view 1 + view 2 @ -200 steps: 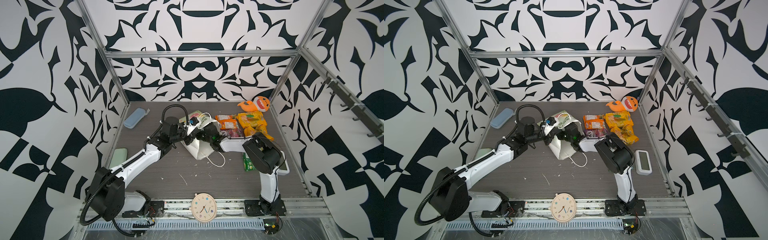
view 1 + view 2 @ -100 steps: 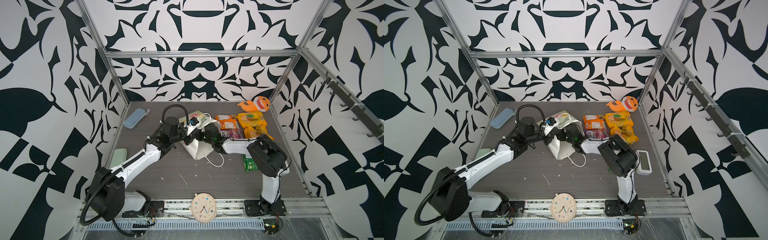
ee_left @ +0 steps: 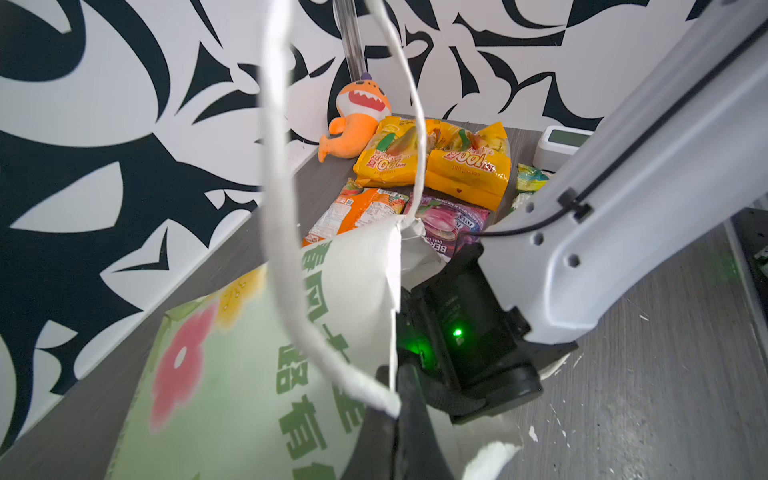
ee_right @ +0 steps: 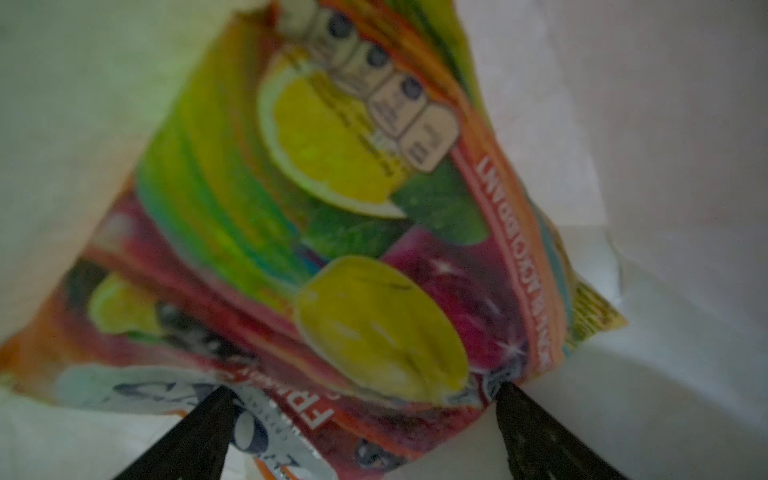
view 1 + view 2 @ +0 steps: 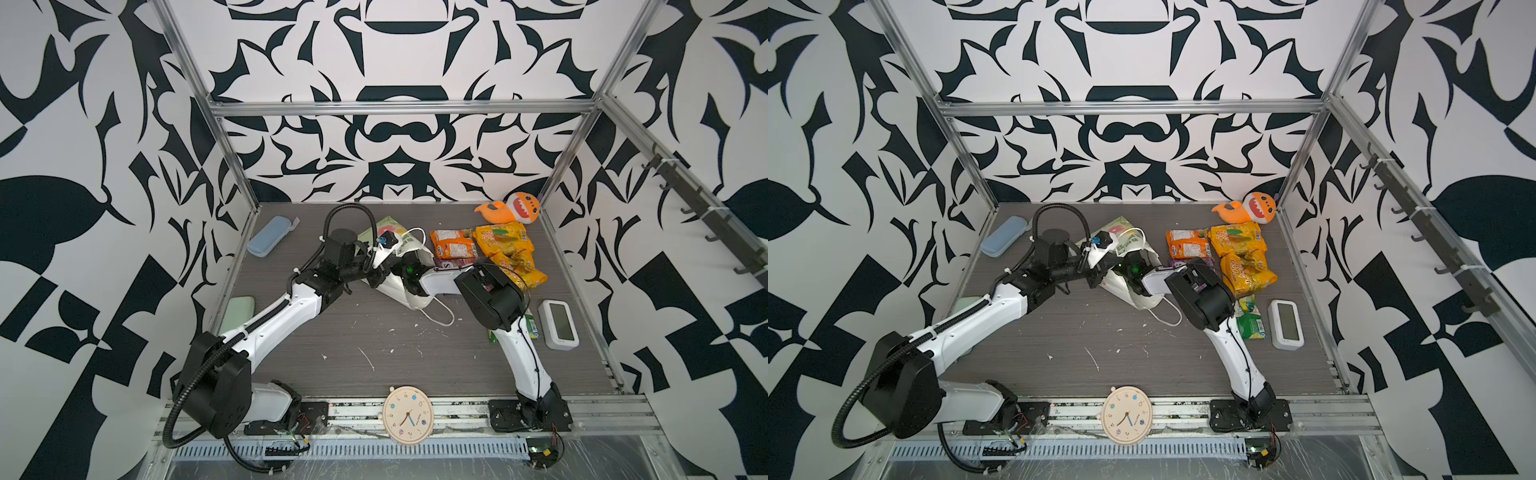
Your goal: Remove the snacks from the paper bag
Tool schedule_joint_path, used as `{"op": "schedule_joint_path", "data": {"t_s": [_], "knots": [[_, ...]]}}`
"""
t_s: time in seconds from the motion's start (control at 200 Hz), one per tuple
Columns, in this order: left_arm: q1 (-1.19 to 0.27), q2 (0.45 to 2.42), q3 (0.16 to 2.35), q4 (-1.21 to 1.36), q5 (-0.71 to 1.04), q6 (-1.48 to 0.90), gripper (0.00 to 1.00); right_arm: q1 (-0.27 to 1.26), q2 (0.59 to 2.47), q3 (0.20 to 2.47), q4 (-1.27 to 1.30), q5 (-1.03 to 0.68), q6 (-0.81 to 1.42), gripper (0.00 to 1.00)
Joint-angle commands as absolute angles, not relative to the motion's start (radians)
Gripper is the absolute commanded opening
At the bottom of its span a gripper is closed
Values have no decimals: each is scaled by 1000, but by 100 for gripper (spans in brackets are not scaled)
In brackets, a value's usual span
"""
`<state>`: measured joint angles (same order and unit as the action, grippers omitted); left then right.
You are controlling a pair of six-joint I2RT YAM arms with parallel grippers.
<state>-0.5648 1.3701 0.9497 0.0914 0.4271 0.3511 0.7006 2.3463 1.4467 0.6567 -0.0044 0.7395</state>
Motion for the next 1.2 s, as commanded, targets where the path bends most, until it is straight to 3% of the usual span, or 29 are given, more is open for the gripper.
{"op": "schedule_joint_path", "data": {"t_s": [0.0, 0.085, 0.145, 0.175, 0.325, 0.415, 0.46, 0.875, 1.195], "knots": [[-575, 1378, 989, 110, 538, 343, 0, 719, 2390, 1546, 766, -1, 788, 89], [-575, 1379, 983, 111, 546, 346, 0, 726, 2436, 1619, 802, 11, 773, 75], [-575, 1379, 983, 110, 546, 352, 0, 724, 2479, 1681, 791, 30, 791, 24], [-575, 1378, 982, 110, 546, 353, 0, 723, 2500, 1707, 783, 41, 799, 14], [-575, 1367, 979, 104, 540, 354, 0, 703, 2582, 1772, 918, -5, 873, 18], [-575, 1353, 963, 107, 505, 358, 0, 699, 2549, 1732, 963, -19, 872, 3], [-575, 1347, 949, 112, 479, 365, 0, 699, 2518, 1697, 989, -36, 862, 0], [-574, 1366, 890, 135, 335, 382, 0, 695, 2226, 1295, 1225, -121, 883, 0], [-574, 1358, 889, 108, 297, 389, 0, 689, 2038, 1076, 1181, -88, 833, 0]]}}
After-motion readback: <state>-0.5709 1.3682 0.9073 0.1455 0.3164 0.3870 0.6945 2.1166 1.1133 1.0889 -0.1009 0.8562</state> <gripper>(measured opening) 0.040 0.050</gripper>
